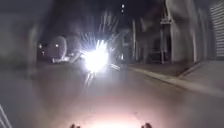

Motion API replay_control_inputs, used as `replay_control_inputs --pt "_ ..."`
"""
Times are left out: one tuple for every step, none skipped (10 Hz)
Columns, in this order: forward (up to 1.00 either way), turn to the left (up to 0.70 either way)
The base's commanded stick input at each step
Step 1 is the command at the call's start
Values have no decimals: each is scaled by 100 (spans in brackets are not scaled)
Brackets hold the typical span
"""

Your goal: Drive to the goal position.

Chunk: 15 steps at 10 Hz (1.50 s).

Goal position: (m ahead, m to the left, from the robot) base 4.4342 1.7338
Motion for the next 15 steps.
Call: replay_control_inputs --pt "85 0" --pt "85 0" --pt "85 0" --pt "85 0" --pt "85 0" --pt "85 0" --pt "85 0" --pt "85 0" --pt "85 0" --pt "85 0" --pt "85 0" --pt "85 0" --pt "85 0" --pt "85 0" --pt "85 0"
